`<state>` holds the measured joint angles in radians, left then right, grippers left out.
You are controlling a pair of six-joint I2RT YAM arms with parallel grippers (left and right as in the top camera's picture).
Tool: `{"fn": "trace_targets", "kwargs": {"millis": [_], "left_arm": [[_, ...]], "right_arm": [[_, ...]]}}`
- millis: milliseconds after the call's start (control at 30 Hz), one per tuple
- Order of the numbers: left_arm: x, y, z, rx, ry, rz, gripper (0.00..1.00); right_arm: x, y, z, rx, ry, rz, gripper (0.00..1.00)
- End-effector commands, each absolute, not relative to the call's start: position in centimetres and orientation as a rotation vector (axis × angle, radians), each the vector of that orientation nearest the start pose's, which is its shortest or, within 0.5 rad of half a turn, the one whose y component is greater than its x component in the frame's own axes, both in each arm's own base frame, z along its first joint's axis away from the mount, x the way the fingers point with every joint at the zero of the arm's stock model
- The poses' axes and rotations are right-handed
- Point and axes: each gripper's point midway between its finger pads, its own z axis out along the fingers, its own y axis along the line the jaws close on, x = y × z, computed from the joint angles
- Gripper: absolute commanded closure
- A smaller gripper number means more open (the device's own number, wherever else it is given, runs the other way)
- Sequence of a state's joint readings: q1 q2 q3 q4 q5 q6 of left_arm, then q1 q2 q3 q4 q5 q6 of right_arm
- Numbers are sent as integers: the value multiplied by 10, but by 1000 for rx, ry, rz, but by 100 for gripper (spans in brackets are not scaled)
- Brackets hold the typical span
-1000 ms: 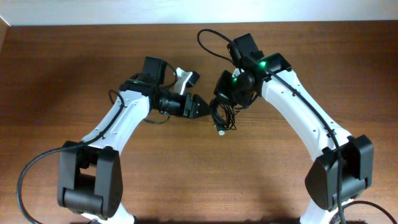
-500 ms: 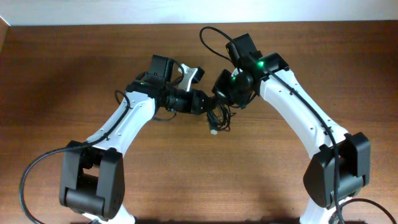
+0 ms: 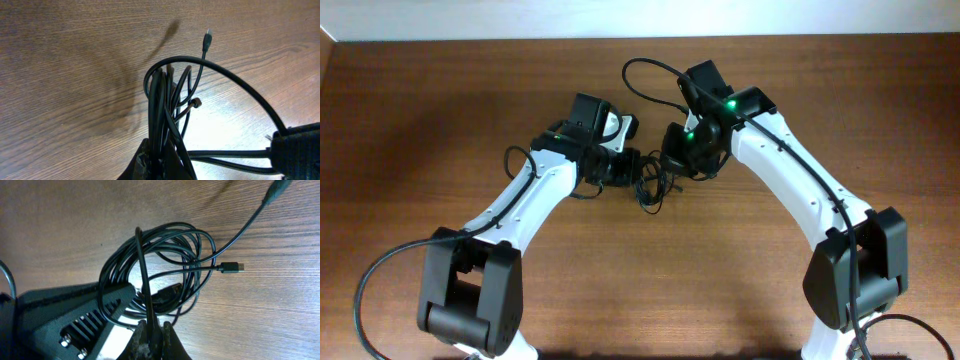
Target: Untangle cables
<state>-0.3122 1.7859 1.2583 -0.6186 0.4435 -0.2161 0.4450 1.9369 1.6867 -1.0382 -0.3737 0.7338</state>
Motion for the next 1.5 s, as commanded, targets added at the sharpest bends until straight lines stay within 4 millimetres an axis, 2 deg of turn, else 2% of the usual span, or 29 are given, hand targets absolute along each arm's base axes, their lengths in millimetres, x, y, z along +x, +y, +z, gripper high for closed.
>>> {"fn": "trace_targets", "kwargs": {"millis": [0, 100, 167, 200, 333, 433, 567, 600, 633, 667, 733, 867, 900, 967, 1000, 1033, 1100, 1133, 1167, 1267, 1333, 1367, 1467], "left_arm": [[363, -189, 83, 417, 2733, -719, 100], [338, -222, 104, 751, 2563, -1035, 100], [317, -239, 124, 940, 2392, -1247, 100], [310, -242, 130, 1006, 2327, -1299, 100], [299, -236, 123, 1145, 2291, -1248, 100], [301, -228, 111, 1153, 2360, -1149, 100], [299, -227, 111, 1176, 2350, -1145, 100], [299, -227, 111, 1178, 2348, -1145, 100], [299, -227, 111, 1177, 2348, -1146, 100], [299, -227, 111, 1178, 2348, -1146, 100], [299, -227, 111, 1179, 2347, -1146, 100], [300, -227, 111, 1178, 2346, -1145, 100], [299, -228, 112, 1177, 2343, -1153, 100], [300, -230, 114, 1175, 2326, -1169, 100], [303, -231, 115, 1147, 2330, -1176, 100], [309, -233, 117, 1075, 2356, -1183, 100], [322, -231, 120, 946, 2398, -1194, 100], [329, -227, 121, 875, 2419, -1199, 100], [336, -221, 122, 782, 2452, -1208, 100], [345, -206, 115, 553, 2559, -1247, 100], [345, -204, 97, 456, 2638, -1278, 100], [342, -203, 83, 432, 2680, -1293, 100], [340, -203, 67, 413, 2724, -1306, 100]], "right_arm": [[374, 218, 143, 243, 2974, 676, 96], [380, 193, 140, 295, 2978, 630, 96], [389, 175, 137, 344, 2959, 546, 96], [391, 170, 137, 358, 2954, 531, 96], [396, 151, 135, 293, 2944, 455, 96], [395, 148, 138, 341, 2956, 569, 96], [404, 114, 134, 436, 2934, 451, 96], [401, 114, 134, 453, 2947, 477, 96], [394, 126, 138, 449, 2974, 600, 92], [385, 142, 144, 421, 2999, 750, 70], [375, 161, 154, 261, 3000, 940, 54], [358, 158, 155, 85, 3033, 978, 32], [351, 157, 155, 99, 3064, 980, 31], [337, 160, 153, 69, 3118, 979, 33], [331, 164, 150, 68, 3138, 1006, 39], [321, 177, 149, 63, 3142, 1131, 45], [308, 194, 148, 2, 3112, 1321, 64], [305, 197, 139, -12, 3118, 1328, 73], [303, 200, 132, -27, 3116, 1328, 76], [313, 213, 122, -126, 3020, 1362, 75], [322, 222, 122, -174, 2967, 1351, 71], [324, 228, 121, -214, 2947, 1339, 70], [329, 237, 111, -217, 2970, 1199, 70]]}}
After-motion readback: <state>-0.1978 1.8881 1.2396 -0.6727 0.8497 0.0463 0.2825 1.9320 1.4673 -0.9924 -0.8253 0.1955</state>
